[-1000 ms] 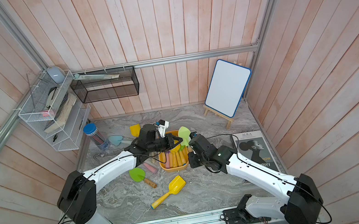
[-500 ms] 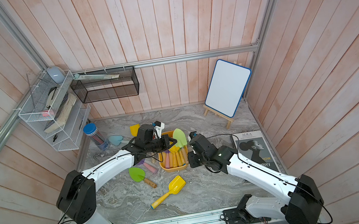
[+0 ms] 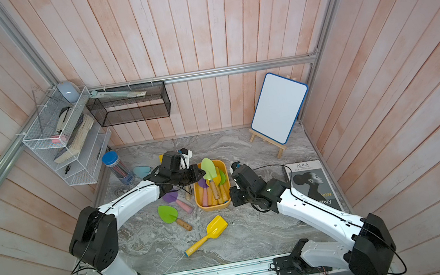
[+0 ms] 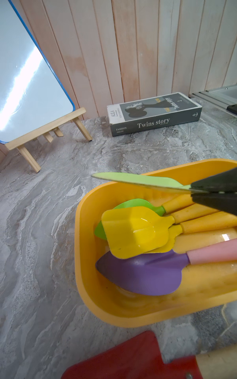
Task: Put the shovel into the storage box
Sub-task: Place the shovel in the storage box.
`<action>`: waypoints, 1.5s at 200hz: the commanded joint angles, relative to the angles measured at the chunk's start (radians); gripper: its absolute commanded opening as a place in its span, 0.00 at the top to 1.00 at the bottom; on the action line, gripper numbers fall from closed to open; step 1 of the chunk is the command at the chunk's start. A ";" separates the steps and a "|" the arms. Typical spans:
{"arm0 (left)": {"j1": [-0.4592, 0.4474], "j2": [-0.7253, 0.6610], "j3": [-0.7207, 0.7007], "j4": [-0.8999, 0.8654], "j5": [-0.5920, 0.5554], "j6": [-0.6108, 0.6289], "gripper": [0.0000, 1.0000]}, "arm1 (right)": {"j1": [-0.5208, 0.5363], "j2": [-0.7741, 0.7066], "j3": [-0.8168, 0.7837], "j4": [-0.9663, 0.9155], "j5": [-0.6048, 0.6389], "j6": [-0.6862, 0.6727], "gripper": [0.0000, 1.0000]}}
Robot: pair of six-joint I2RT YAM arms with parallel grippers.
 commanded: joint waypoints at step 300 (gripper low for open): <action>0.012 0.163 0.089 -0.085 -0.109 0.179 1.00 | 0.004 0.038 -0.038 0.040 -0.027 -0.016 0.62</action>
